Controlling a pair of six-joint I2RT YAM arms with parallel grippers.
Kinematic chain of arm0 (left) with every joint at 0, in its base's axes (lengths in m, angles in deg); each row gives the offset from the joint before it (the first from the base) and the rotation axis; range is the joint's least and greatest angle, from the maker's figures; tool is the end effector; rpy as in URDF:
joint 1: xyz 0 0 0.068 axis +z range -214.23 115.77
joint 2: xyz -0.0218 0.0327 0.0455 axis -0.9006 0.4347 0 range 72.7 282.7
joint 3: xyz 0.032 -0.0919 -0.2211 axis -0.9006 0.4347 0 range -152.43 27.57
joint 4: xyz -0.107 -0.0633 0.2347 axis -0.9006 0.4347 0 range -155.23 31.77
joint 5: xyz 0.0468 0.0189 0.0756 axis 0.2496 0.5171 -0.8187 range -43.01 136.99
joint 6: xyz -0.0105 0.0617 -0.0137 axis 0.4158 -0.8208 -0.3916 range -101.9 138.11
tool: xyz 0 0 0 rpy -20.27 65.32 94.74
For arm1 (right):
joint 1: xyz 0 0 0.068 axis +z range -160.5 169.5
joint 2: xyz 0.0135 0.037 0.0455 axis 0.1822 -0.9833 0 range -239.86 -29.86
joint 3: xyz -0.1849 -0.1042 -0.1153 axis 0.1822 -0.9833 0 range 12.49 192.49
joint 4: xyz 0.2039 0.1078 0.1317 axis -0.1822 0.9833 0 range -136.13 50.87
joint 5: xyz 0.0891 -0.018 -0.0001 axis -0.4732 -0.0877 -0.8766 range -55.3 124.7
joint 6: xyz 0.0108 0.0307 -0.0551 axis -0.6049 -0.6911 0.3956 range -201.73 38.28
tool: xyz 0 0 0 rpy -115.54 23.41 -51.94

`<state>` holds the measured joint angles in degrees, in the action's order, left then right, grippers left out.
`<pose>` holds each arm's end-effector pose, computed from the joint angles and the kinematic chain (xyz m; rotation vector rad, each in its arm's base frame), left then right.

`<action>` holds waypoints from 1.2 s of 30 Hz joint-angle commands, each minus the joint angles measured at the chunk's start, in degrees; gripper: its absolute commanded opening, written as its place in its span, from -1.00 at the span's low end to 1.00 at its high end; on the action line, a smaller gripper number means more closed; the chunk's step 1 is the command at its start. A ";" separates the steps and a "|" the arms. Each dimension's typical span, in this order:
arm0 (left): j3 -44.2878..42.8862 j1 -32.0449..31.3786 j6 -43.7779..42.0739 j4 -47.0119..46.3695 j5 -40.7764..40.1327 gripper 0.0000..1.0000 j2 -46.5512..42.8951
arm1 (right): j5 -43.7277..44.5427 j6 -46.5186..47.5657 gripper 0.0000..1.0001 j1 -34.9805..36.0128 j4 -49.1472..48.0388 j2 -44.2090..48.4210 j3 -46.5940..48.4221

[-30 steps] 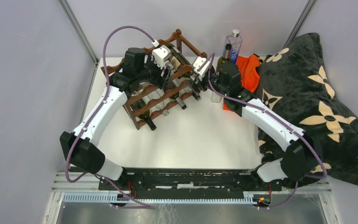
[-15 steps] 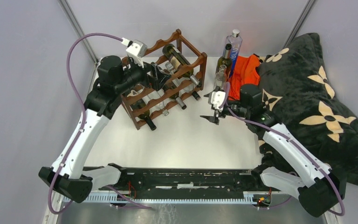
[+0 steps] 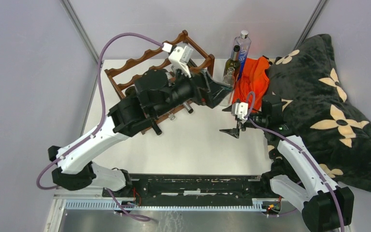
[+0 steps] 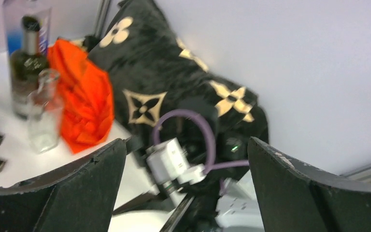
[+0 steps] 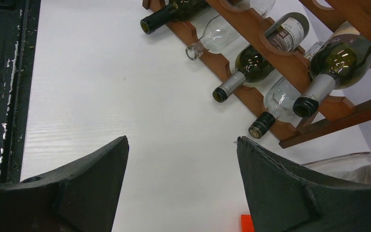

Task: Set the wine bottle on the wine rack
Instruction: Pick up the wine bottle from the center of the board.

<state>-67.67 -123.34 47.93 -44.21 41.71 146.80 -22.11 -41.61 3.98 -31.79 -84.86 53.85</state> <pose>0.1533 -0.2473 0.4823 0.3508 1.6512 -1.1283 0.2152 0.0985 0.2552 -1.3439 1.3297 0.7085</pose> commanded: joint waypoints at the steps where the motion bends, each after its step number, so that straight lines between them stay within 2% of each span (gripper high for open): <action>1: -13.60 -8.48 3.86 0.76 -17.15 1.00 5.88 | -4.41 2.41 0.76 -1.50 -1.17 0.58 -0.09; 9: -22.84 -16.03 4.89 0.81 -21.97 1.00 10.53 | -5.47 2.69 0.77 -3.02 -1.25 0.50 -0.75; 14: -24.19 -17.00 4.19 0.44 -23.07 1.00 10.50 | -6.11 2.13 0.76 -3.48 -2.23 0.33 -1.40; 18: -24.45 -17.53 -0.03 0.33 -24.08 1.00 10.47 | -6.33 2.17 0.77 -3.83 -2.14 0.38 -1.46; 21: -17.70 -17.53 -8.07 -2.07 -27.42 1.00 7.22 | -6.76 2.17 0.76 -3.94 -2.12 0.59 -1.59; 26: 5.71 -17.28 -27.67 -17.15 -25.86 1.00 -5.17 | -6.91 2.24 0.77 -4.45 -2.42 1.78 -2.11; 28: 9.70 -16.00 -32.84 -18.35 -23.26 1.00 -8.17 | -6.98 2.33 0.77 -4.56 -2.55 2.21 -2.46; 30: 9.55 -12.91 -34.15 -15.50 -21.54 1.00 -8.83 | -6.99 2.60 0.77 -4.66 -2.64 2.54 -2.76; 33: 7.65 -5.03 -32.79 -9.29 -14.87 1.00 -8.22 | -6.99 3.09 0.77 -4.88 -2.66 2.86 -2.96; 36: 10.96 2.47 -32.50 -8.39 -11.44 1.00 -8.85 | -6.98 4.06 0.77 -4.91 -2.27 2.81 -2.94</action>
<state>-57.75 -128.72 19.60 -52.54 24.05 139.77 -27.10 -39.60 -0.61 -31.89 -83.00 51.01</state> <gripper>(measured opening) 0.996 0.884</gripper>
